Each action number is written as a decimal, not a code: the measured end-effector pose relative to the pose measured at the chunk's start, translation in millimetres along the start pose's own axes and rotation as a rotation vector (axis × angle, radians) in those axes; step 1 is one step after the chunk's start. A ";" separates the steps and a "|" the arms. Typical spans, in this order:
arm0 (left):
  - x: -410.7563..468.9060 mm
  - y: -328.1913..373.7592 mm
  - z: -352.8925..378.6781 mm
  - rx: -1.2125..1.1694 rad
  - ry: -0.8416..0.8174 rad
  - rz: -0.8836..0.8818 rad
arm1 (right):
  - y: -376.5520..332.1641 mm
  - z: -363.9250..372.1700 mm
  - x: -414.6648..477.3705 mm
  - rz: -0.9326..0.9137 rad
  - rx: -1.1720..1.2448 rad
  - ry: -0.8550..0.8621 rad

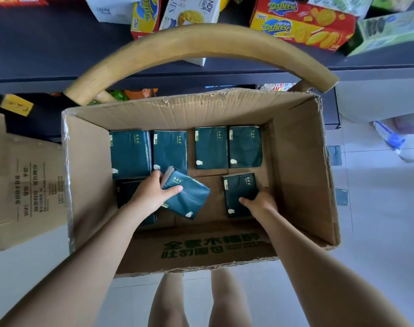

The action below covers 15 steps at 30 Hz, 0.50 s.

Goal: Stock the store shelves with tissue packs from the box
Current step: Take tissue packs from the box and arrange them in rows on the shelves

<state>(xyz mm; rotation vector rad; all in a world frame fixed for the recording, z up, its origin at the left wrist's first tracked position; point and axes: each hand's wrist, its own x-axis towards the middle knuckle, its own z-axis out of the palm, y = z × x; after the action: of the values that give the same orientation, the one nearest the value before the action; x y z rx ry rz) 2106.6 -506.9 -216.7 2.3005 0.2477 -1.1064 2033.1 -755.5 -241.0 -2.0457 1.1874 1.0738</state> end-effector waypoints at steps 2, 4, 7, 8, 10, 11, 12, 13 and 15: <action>-2.7 -1.3 3.4 -0.118 0.031 -0.043 | -0.9 7.6 2.5 0.020 -0.058 -0.008; -5.6 -4.0 6.5 -0.203 0.058 -0.073 | -2.9 10.8 4.6 0.014 -0.083 0.004; -9.9 -6.4 7.4 -0.199 0.081 -0.073 | -5.5 8.7 2.4 -0.008 -0.082 -0.002; -12.3 -6.6 6.4 -0.177 0.077 -0.065 | -6.0 7.2 -0.8 -0.019 -0.067 -0.003; -18.3 -5.5 2.3 -0.161 0.085 -0.048 | -5.4 3.8 -8.0 -0.071 -0.001 0.029; -22.5 -3.8 -1.4 -0.167 0.097 -0.043 | -5.8 0.9 -13.2 -0.106 0.037 0.050; -26.4 -1.8 -5.7 -0.180 0.113 -0.038 | -6.4 -2.8 -18.8 -0.137 0.073 0.058; -30.5 0.2 -10.5 -0.191 0.129 -0.027 | -7.0 -6.9 -24.5 -0.156 0.107 0.055; -40.3 7.2 -21.6 -0.179 0.152 0.007 | -8.1 -17.7 -37.9 -0.180 0.156 0.038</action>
<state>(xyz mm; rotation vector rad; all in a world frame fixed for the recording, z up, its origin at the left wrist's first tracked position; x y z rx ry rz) 2097.9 -497.6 -172.2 2.2249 0.3807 -0.8691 2035.5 -747.9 -199.1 -2.0155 1.0478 0.8343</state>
